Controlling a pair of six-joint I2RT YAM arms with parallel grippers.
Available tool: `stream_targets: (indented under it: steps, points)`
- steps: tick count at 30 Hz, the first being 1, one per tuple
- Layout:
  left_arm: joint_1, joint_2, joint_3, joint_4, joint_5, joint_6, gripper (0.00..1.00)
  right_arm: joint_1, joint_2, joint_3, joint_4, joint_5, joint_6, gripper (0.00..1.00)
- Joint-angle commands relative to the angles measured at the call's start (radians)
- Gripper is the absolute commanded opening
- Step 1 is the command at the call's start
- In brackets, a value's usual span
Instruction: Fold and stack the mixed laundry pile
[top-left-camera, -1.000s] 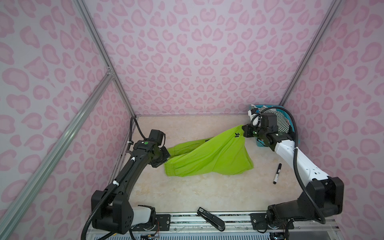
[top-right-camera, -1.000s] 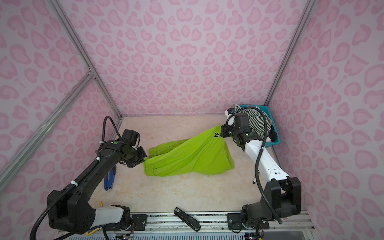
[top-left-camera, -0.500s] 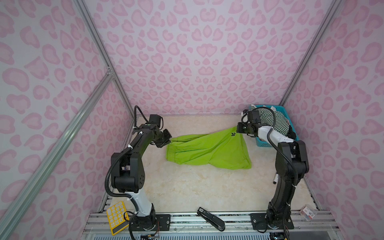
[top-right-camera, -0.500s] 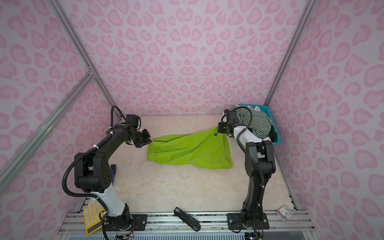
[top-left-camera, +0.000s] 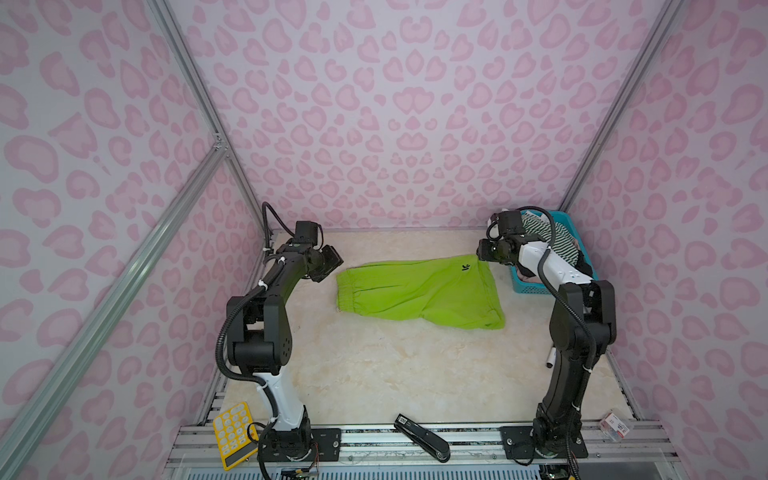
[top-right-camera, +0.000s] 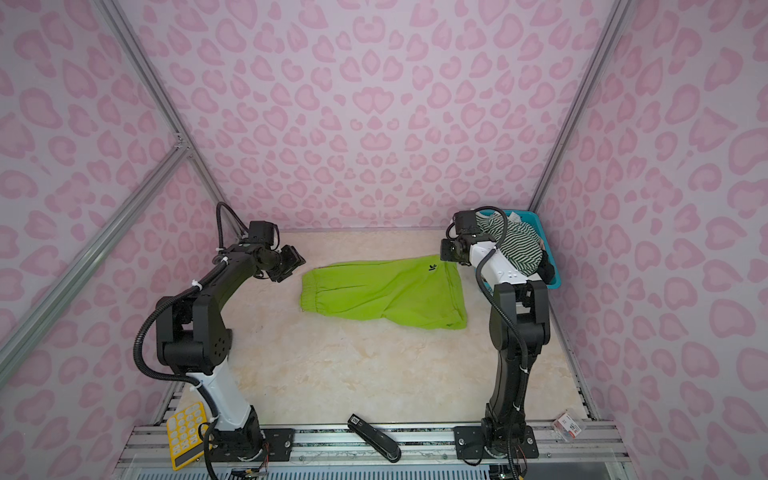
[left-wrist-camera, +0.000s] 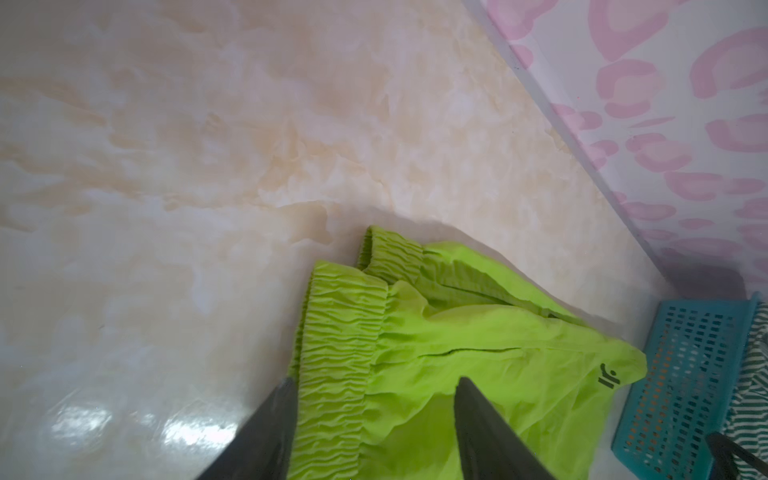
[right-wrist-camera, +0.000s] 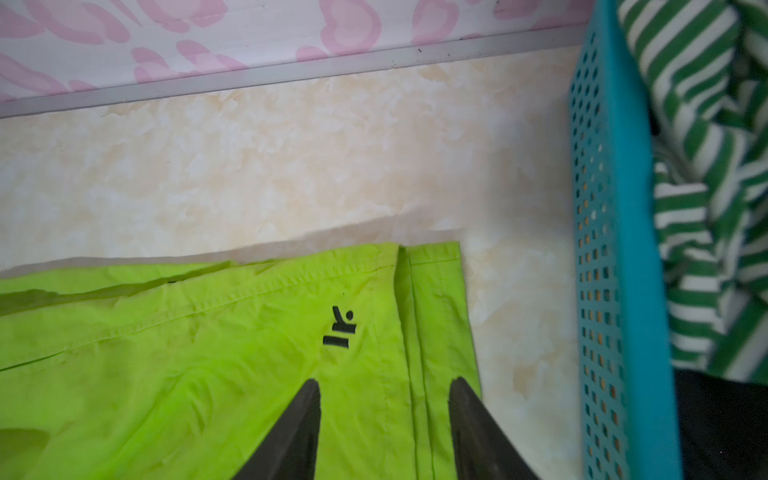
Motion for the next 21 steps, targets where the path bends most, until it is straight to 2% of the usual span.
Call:
stream_targets:
  steps: [1,6,10,13,16,19,21]
  points:
    - [-0.001,-0.039,-0.079,-0.02,-0.021,0.054,0.62,0.002,-0.04,-0.055,-0.099,-0.022,-0.019,0.54]
    - [-0.005,-0.028,-0.215,0.059,0.058,0.045,0.62,0.011,-0.093,-0.222,-0.105,-0.069,0.017,0.55]
    - [-0.015,0.009,-0.249,0.102,0.103,0.036,0.61,0.038,-0.085,-0.299,-0.112,-0.019,0.032,0.56]
    - [-0.021,0.023,-0.257,0.135,0.142,0.03,0.56,0.054,-0.067,-0.339,-0.112,-0.001,0.043,0.56]
    - [-0.022,0.033,-0.268,0.155,0.155,0.025,0.45,0.062,-0.054,-0.373,-0.101,-0.008,0.052,0.55]
    - [-0.021,0.033,-0.288,0.149,0.133,0.019,0.21,0.07,-0.048,-0.396,-0.102,-0.011,0.05,0.53]
    - [-0.021,0.013,-0.32,0.154,0.115,0.012,0.1,0.078,-0.053,-0.411,-0.106,-0.015,0.044,0.52]
